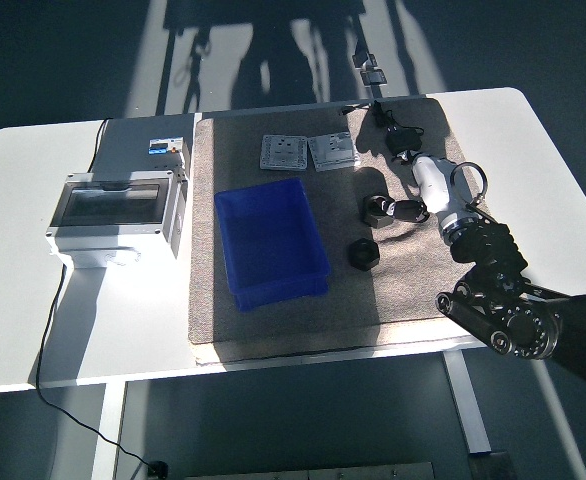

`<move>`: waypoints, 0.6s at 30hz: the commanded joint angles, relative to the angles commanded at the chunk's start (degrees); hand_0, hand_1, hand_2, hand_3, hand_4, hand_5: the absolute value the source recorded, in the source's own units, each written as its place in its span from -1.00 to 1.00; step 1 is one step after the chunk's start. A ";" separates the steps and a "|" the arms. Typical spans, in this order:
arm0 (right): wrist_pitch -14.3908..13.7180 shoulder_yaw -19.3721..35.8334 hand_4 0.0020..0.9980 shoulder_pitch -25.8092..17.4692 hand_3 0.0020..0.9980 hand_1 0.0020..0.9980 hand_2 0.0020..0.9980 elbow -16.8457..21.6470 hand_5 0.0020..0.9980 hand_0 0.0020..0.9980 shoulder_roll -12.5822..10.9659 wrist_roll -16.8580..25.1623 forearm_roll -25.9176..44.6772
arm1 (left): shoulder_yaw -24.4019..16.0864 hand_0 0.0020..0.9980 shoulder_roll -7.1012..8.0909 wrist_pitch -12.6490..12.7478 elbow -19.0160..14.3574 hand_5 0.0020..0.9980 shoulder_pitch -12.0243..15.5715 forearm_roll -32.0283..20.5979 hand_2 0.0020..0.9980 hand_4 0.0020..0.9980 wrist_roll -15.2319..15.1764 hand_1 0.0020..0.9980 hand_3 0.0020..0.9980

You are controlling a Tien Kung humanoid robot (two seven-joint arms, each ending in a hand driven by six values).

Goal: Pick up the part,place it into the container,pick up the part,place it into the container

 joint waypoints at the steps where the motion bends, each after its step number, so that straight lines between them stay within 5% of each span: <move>1: 0.18 -0.17 0.66 0.14 0.50 0.48 0.55 -0.28 -0.36 0.57 0.04 -0.14 0.24 | -0.14 0.43 -0.07 0.04 0.00 0.86 0.04 0.19 0.02 0.72 0.03 0.24 0.31; 18: -1.93 -2.78 0.66 -2.20 0.51 0.44 0.54 -0.12 -0.34 0.58 0.08 4.46 20.43 | -0.70 0.43 -0.62 0.67 0.00 0.87 0.36 0.83 0.02 0.70 0.15 0.24 0.32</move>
